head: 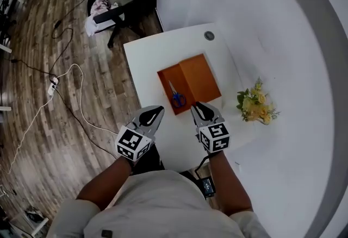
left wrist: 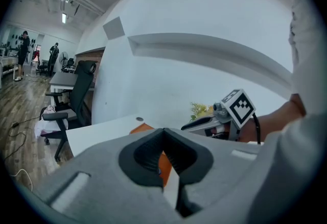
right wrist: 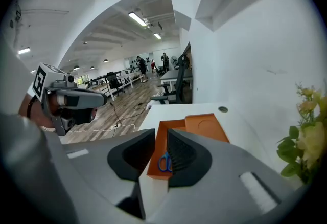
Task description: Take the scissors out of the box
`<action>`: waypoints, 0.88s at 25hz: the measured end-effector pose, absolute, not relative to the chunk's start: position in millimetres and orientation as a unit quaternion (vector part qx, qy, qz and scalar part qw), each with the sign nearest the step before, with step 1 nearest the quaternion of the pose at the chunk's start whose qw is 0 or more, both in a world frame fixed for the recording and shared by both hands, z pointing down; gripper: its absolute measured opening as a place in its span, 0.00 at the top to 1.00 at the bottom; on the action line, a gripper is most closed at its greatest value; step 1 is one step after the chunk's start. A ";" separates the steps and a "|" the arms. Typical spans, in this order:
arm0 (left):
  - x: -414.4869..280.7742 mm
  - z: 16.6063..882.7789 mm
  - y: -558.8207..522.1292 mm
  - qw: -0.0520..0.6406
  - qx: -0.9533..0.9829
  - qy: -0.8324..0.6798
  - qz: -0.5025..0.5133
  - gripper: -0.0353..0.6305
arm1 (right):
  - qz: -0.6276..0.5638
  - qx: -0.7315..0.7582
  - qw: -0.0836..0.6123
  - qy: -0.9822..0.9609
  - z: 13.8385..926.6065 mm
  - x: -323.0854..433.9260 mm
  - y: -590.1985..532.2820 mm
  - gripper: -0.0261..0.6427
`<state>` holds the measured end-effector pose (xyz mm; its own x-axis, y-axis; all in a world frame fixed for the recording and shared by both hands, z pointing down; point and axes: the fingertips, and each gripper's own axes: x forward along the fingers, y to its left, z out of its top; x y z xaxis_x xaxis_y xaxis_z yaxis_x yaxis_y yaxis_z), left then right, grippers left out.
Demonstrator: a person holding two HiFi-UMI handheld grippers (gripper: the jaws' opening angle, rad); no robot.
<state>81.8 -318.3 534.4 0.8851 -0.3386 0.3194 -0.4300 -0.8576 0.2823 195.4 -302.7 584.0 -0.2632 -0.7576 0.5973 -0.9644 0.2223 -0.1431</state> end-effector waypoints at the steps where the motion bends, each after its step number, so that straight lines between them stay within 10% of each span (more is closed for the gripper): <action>1: 81.9 540.4 -322.1 0.179 0.954 -0.199 0.133 0.94 | 0.260 0.565 0.216 -0.753 592.9 192.3 -306.5 0.83; 22: 90.5 633.9 -362.1 0.246 0.941 -0.160 0.169 0.94 | 0.398 0.458 0.427 -0.671 765.7 167.6 -340.5 0.78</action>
